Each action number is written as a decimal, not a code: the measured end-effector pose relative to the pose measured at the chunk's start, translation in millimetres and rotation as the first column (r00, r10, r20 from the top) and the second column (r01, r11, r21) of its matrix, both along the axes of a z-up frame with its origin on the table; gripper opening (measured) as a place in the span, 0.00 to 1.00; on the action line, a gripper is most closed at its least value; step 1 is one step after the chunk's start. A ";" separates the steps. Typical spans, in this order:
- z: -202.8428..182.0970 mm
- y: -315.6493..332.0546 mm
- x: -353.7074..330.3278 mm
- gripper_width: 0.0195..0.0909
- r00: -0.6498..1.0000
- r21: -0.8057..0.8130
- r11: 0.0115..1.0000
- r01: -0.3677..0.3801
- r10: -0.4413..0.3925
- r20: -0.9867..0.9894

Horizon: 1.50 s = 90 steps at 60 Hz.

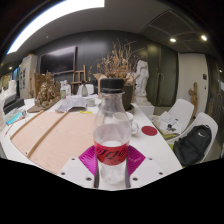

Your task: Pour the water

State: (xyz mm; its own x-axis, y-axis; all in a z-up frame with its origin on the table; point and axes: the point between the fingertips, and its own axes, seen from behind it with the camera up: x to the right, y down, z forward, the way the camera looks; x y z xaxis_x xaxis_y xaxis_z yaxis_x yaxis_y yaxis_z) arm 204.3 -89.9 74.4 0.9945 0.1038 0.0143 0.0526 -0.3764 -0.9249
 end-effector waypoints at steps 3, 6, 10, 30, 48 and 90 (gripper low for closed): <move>-0.7 0.2 1.3 0.19 1.000 -0.006 1.000 0.005 -0.005 0.010; -1.3 -0.1 0.3 0.18 1.000 -0.016 1.000 0.007 -0.006 0.023; 1.3 1.2 1.7 0.14 0.999 -0.020 1.000 0.016 -0.015 0.050; 101.9 31.9 -49.2 0.14 1.000 0.092 0.996 -0.007 0.007 -0.003; 199.1 116.6 -139.5 0.13 0.743 0.083 0.996 -0.015 0.067 -0.665; 67.7 220.4 -128.2 0.13 -0.244 -0.395 0.911 -0.117 -0.412 -0.878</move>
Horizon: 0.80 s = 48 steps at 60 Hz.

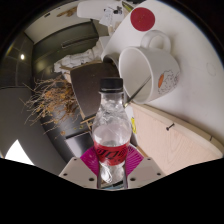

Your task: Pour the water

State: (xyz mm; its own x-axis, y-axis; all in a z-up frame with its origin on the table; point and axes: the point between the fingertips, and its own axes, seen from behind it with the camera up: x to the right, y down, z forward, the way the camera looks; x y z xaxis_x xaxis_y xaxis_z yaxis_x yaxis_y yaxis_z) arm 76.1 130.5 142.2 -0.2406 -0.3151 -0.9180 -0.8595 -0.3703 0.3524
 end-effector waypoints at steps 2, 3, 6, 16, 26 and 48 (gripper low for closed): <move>1.8 -0.2 0.3 0.13 1.000 -0.004 1.000 -0.005 0.005 -0.005; 1.4 0.0 0.0 0.13 1.000 -0.004 1.000 -0.007 0.007 -0.005; 2.6 -0.2 -0.4 0.13 1.000 0.003 1.000 -0.021 0.021 0.013; 28.6 -0.7 7.7 0.13 0.967 0.100 0.989 -0.107 0.080 0.242; 73.5 11.8 54.9 0.13 0.810 0.230 0.956 -0.181 0.013 0.586; 117.4 30.2 210.1 0.14 0.130 0.282 0.907 -0.313 -0.253 0.959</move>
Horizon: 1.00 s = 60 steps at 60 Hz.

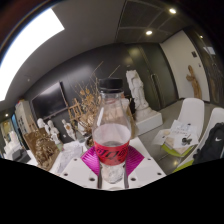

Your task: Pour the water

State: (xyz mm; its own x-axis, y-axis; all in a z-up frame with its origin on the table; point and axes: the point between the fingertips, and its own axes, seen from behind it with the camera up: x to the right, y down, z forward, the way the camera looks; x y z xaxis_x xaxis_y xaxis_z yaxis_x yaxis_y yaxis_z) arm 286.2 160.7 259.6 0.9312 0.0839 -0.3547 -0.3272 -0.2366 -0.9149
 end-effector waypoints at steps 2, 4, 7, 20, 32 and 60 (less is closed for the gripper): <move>-6.7 2.0 10.8 0.13 0.998 0.000 1.000 0.007 -0.007 0.067; -15.2 3.6 21.1 0.14 0.992 -0.004 1.000 0.014 -0.013 0.127; -33.3 4.8 37.4 0.13 0.979 -0.017 1.000 0.017 -0.013 0.202; -115.7 11.6 71.7 0.13 0.931 -0.106 0.994 0.027 0.014 0.365; -168.5 15.1 86.0 0.13 0.933 -0.169 0.985 0.044 0.020 0.359; -181.8 8.7 95.1 0.55 0.940 -0.179 0.979 0.101 -0.035 0.338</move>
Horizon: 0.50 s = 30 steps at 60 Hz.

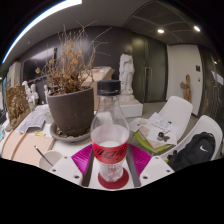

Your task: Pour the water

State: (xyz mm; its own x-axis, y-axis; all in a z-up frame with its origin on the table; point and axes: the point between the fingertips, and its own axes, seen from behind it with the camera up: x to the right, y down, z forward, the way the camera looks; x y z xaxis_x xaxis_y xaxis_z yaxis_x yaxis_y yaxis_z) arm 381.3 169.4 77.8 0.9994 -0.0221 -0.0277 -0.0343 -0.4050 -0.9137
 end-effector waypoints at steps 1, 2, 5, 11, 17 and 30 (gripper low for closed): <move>1.1 -1.0 1.2 0.63 1.000 -0.002 1.000 0.005 -0.005 -0.001; 2.4 -2.2 1.8 0.73 1.000 -0.004 1.000 0.008 -0.008 0.000; 7.4 -7.9 3.7 0.95 1.000 -0.009 1.000 0.018 -0.018 0.000; 22.0 -26.7 5.8 0.93 0.999 -0.027 0.999 0.035 -0.035 0.006; 40.3 -60.6 -2.0 0.93 0.999 -0.060 0.997 0.040 -0.040 0.013; 84.7 -156.3 -33.8 0.93 0.997 -0.114 0.992 0.057 -0.050 0.061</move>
State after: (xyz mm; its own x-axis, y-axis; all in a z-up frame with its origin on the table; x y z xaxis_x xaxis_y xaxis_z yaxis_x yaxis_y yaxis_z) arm 347.5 13.1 162.5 0.9965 -0.0753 0.0358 -0.0073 -0.5073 -0.8617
